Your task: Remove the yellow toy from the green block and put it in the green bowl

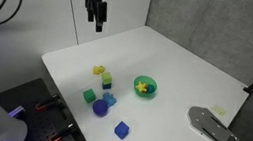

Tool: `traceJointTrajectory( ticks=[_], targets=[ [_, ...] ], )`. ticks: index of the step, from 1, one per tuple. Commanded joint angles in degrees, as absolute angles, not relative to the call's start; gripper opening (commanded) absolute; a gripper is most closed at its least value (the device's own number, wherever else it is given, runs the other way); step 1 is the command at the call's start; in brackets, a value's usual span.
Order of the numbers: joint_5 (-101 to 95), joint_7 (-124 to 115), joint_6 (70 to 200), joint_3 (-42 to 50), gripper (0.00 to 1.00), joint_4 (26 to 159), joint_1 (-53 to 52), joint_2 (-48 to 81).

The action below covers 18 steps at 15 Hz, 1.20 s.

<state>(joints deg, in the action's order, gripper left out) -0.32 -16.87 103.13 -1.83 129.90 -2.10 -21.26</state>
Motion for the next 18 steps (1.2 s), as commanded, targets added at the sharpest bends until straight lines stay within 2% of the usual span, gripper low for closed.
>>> traceJointTrajectory(
  ticks=[1,7,18],
  targets=[
    [1.49,-14.35,108.47,-1.46,1.0,136.31,-1.05,-27.15],
    [1.48,-12.78,111.63,-0.83,1.0,140.21,0.18,-27.91],
    [-0.79,-5.73,108.04,-1.18,1.0,139.66,0.18,-26.69]
  ],
)
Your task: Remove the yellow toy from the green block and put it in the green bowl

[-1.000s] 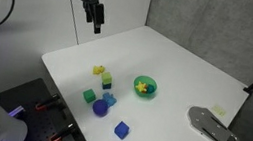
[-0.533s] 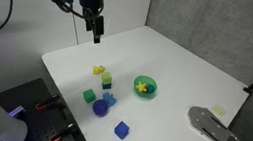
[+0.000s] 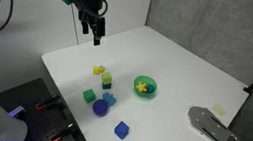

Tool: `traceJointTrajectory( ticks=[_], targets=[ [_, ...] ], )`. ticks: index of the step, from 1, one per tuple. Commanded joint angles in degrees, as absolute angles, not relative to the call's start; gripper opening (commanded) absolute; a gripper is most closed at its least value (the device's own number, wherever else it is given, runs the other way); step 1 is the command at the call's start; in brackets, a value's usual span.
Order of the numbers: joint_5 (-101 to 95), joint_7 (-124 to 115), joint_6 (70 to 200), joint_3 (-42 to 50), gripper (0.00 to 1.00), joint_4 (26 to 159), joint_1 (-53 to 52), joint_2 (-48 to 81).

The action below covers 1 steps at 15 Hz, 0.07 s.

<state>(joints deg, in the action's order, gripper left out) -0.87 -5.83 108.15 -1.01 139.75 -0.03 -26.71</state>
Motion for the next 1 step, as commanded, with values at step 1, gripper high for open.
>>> traceJointTrajectory(
  ticks=[1],
  targets=[
    [-0.79,-5.74,108.04,-1.19,1.0,139.66,0.18,-26.65]
  ],
)
